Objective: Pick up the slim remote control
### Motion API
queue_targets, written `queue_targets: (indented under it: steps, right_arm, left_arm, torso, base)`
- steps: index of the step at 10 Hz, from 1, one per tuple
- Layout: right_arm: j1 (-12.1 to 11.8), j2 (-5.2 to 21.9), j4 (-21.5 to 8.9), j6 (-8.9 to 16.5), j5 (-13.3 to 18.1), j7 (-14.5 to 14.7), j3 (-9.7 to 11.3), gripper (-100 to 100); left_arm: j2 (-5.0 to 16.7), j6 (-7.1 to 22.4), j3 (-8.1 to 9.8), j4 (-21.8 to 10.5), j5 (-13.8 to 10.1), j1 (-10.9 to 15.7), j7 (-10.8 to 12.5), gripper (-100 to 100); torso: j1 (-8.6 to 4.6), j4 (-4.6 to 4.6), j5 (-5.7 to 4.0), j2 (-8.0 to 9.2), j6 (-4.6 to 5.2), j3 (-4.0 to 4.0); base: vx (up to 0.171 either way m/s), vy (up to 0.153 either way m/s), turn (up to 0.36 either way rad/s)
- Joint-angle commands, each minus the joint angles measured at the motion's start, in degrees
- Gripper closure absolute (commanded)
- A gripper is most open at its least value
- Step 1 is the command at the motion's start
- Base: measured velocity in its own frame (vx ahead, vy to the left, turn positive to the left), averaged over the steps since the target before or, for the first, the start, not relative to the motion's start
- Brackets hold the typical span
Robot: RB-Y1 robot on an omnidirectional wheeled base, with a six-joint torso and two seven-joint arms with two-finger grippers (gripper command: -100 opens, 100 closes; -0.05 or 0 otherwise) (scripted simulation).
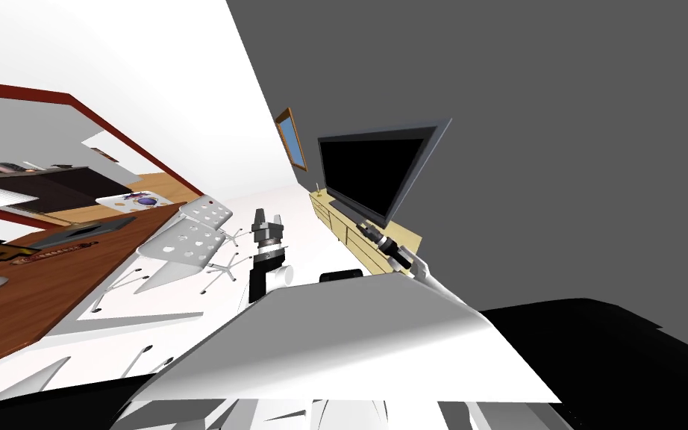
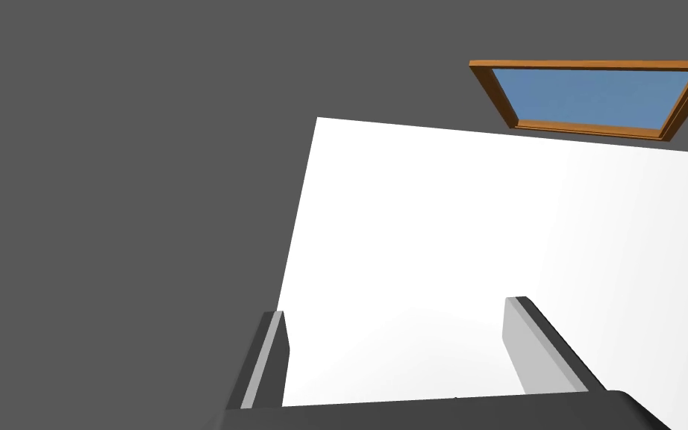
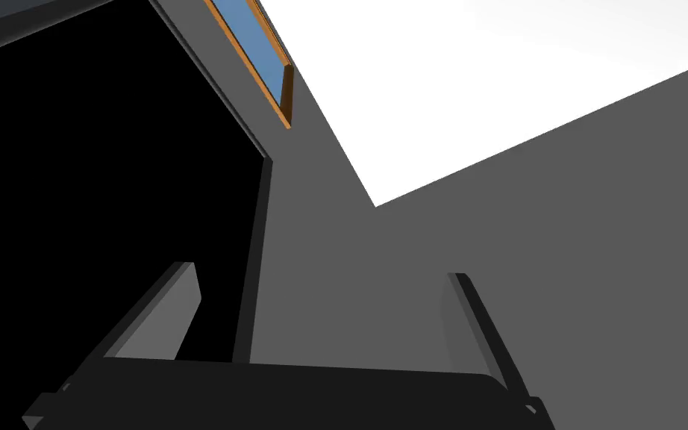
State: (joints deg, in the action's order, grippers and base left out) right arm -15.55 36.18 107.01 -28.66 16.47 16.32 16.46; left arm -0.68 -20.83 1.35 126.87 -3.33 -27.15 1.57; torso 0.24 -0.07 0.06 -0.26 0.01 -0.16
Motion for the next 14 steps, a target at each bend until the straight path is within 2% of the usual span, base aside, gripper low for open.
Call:
queue_targets:
  steps: [1,2,3,4,5,6,7,8,9,10,11,12,13,14]
  right_arm:
    - [1.70,2.86,-2.86,-0.82,2.41,2.86,2.00,-100]
    - [1.70,4.54,-4.08,-0.82,2.41,3.12,2.00,-100]
    - [3.00,6.36,-5.78,-1.03,4.64,5.54,4.04,-100]
    - [3.00,7.97,-6.79,-1.03,4.64,5.87,4.04,-100]
    - [4.29,9.74,-8.34,-1.23,6.84,8.36,6.16,-100]
    - [4.29,11.24,-9.55,-1.23,6.84,8.67,6.16,-100]
    - [5.56,13.21,-11.63,-1.40,8.98,10.82,8.36,-100]
    - [5.56,14.40,-12.37,-1.40,8.98,11.51,8.36,-100]
    - [6.81,16.53,-14.38,-1.55,11.06,13.42,10.63,-100]
    - [6.81,17.41,-15.23,-1.55,11.06,14.37,10.63,-100]
    - [8.02,19.11,-17.84,-1.68,13.04,16.50,12.96,-100]
    - [8.02,20.26,-18.12,-1.68,13.04,17.24,12.96,-100]
    - [9.18,21.97,-21.00,-1.78,14.92,19.45,15.33,-100]
    - [9.18,22.94,-21.03,-1.78,14.92,20.10,15.33,-100]
  left_arm:
    - [0.00,0.00,0.00,0.00,0.00,0.00,0.00,0]
    - [0.00,0.00,0.00,0.00,0.00,0.00,0.00,0]
    - [0.00,0.00,0.00,0.00,0.00,0.00,0.00,0]
    - [0.00,0.00,0.00,0.00,0.00,0.00,0.00,0]
    - [0.00,0.00,0.00,0.00,0.00,0.00,0.00,0]
    - [0.00,0.00,0.00,0.00,0.00,0.00,0.00,0]
    - [0.00,0.00,0.00,0.00,0.00,0.00,0.00,0]
    - [0.00,0.00,0.00,0.00,0.00,0.00,0.00,0]
    - [0.00,0.00,0.00,0.00,0.00,0.00,0.00,0]
    - [0.00,0.00,0.00,0.00,0.00,0.00,0.00,0]
    - [0.00,0.00,0.00,0.00,0.00,0.00,0.00,0]
    - [0.00,0.00,0.00,0.00,0.00,0.00,0.00,0]
    - [0.00,0.00,0.00,0.00,0.00,0.00,0.00,0]
    - [0.00,0.00,0.00,0.00,0.00,0.00,0.00,0]
  torso:
    - [0.00,0.00,0.00,0.00,0.00,0.00]
    - [0.02,0.00,0.00,-0.01,-0.01,0.00]
    - [-0.04,0.00,0.00,0.01,0.01,0.01]
    - [0.00,0.00,-0.01,-0.04,0.00,-0.02]
    - [-0.03,0.00,-0.01,0.00,0.00,0.00]
    - [-0.04,0.00,-0.01,-0.05,-0.01,-0.02]
    - [-0.04,-0.01,-0.01,-0.03,0.01,-0.02]
    - [0.00,0.00,0.00,-0.02,0.00,-0.01]
    - [-0.03,0.01,0.00,0.02,0.01,0.01]
    - [-0.01,-0.01,-0.01,-0.03,0.00,-0.02]
    - [-0.06,0.00,-0.01,0.00,0.02,0.00]
    - [-0.07,0.00,-0.02,-0.02,0.01,-0.01]
    - [-0.08,0.00,-0.02,0.03,0.02,0.01]
    - [-0.07,0.00,-0.02,0.02,0.01,0.01]
  base:
    - [0.069,0.070,0.037]
    - [0.066,0.054,0.019]
    - [0.087,0.067,0.034]
    - [0.065,0.057,0.018]
    - [0.083,0.054,0.045]
    - [0.078,0.056,0.018]
    - [0.073,0.066,0.035]
    - [0.064,0.055,0.014]
    - [0.082,0.061,0.028]
    - [0.071,0.048,0.017]
    - [0.079,0.046,0.028]
    - [0.067,0.043,0.016]
    - [0.070,0.046,0.025]
    - [0.063,0.030,0.009]
